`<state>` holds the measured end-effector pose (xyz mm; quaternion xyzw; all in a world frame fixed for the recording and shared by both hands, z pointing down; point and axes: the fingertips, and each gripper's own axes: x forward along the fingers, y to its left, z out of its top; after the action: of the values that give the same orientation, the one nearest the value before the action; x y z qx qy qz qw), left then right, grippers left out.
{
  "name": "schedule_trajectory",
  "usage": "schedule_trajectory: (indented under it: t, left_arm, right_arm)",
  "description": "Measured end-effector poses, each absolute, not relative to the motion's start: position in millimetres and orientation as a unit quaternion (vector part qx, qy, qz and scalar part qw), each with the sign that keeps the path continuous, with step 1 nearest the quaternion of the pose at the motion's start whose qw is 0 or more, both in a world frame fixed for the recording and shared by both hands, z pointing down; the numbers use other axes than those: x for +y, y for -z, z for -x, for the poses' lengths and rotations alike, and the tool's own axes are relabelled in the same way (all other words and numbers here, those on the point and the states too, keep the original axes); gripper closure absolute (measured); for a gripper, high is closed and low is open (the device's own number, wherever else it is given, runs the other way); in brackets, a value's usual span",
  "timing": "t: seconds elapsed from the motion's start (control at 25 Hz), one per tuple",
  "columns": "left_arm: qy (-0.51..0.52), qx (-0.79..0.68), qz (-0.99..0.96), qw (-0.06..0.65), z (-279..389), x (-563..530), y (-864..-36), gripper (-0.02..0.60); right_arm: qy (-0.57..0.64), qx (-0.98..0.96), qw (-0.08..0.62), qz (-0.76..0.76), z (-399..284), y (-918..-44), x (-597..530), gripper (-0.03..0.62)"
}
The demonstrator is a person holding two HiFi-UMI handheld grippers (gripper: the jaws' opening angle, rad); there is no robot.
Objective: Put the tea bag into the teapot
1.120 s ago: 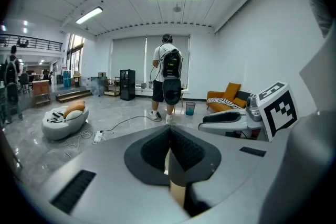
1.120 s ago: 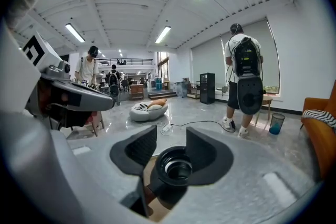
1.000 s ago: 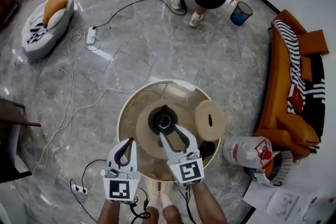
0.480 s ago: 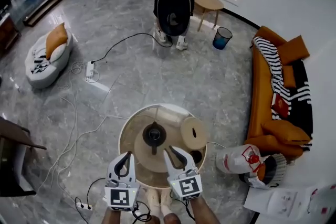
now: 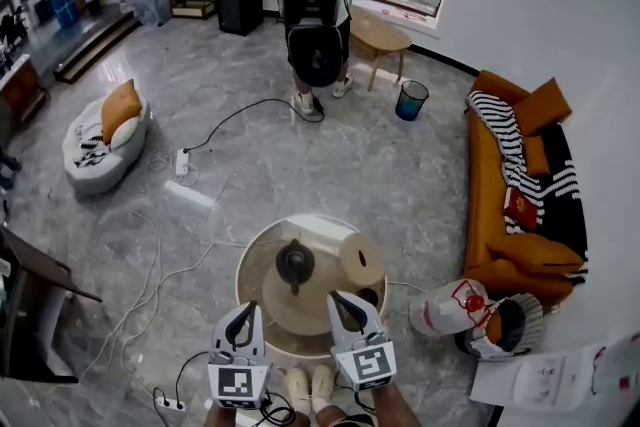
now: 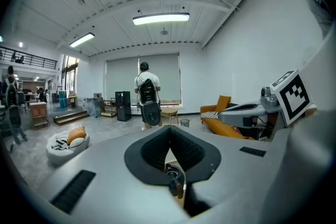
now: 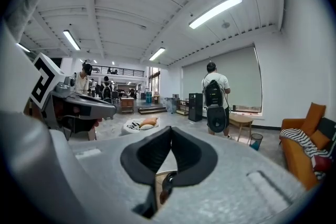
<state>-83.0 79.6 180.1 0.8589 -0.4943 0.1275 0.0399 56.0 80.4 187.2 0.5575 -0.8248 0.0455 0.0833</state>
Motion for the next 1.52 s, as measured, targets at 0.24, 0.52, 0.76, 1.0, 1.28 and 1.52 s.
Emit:
schedule_trajectory:
  t: [0.24,0.52,0.76,1.0,1.28,1.52]
  left_arm:
    - [-0.125,-0.494,-0.86,0.018,88.6,128.1,-151.0,0.565]
    - [-0.126,-0.489,-0.863,0.008,88.2,172.7,-136.0,0.565]
    - [-0.127,-0.478,-0.869,0.009,82.8,201.8,-132.7,0.565]
    - [-0.119,-0.478,-0.87,0.006,85.0,212.3,-127.0,0.565]
    - [-0.113,-0.476,-0.872,-0.003,85.7,217.2,-116.5,0.565]
    - [-0.104,-0.477,-0.873,0.004,86.1,216.9,-111.3,0.565]
  right_arm:
    - [-0.036,-0.817,0.073,-0.57,-68.9,-161.9,132.0,0.594]
    - [-0.027,-0.811,0.072,-0.58,-82.1,-145.6,188.2,0.594]
    - [-0.035,-0.802,0.067,-0.592,-92.4,-143.2,219.4,0.594]
    - [-0.016,-0.804,0.066,-0.591,-90.4,-132.6,230.4,0.595]
    - [-0.004,-0.803,0.059,-0.593,-85.1,-124.3,237.0,0.595]
    - [-0.006,-0.802,0.062,-0.594,-83.4,-126.6,237.3,0.595]
